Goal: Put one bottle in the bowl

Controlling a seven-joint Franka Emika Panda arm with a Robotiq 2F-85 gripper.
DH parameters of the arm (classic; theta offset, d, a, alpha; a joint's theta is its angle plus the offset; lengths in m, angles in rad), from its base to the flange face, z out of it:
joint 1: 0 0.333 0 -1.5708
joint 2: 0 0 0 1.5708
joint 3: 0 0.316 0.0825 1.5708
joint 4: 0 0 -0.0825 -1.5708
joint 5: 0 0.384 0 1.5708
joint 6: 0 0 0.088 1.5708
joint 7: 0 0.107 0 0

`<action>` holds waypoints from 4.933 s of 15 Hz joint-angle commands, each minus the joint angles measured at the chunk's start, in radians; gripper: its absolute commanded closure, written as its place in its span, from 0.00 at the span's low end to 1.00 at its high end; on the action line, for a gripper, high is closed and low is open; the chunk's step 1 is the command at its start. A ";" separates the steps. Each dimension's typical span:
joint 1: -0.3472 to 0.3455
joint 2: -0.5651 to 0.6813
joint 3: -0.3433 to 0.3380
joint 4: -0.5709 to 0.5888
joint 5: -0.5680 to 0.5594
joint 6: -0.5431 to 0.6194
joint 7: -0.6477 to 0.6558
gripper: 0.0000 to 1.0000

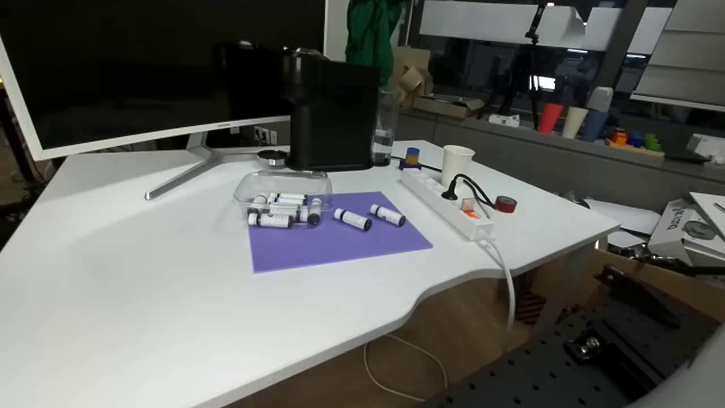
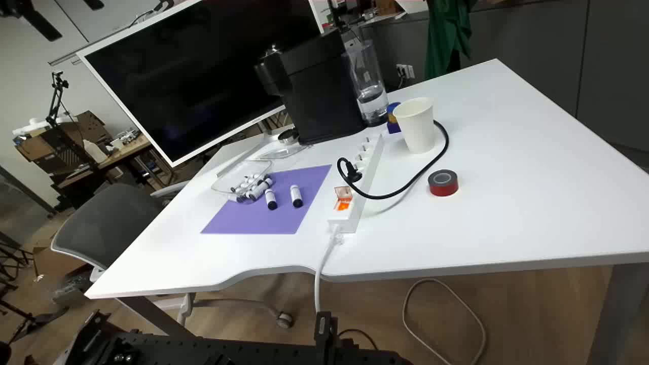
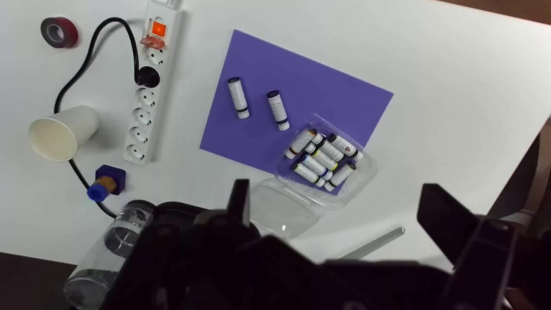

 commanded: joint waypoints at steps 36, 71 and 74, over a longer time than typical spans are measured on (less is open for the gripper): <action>-0.075 0.552 -0.077 0.125 -0.157 0.279 -0.188 0.00; -0.158 1.264 -0.012 0.323 -0.207 0.616 -0.437 0.27; -0.155 1.297 -0.010 0.350 -0.213 0.600 -0.437 0.49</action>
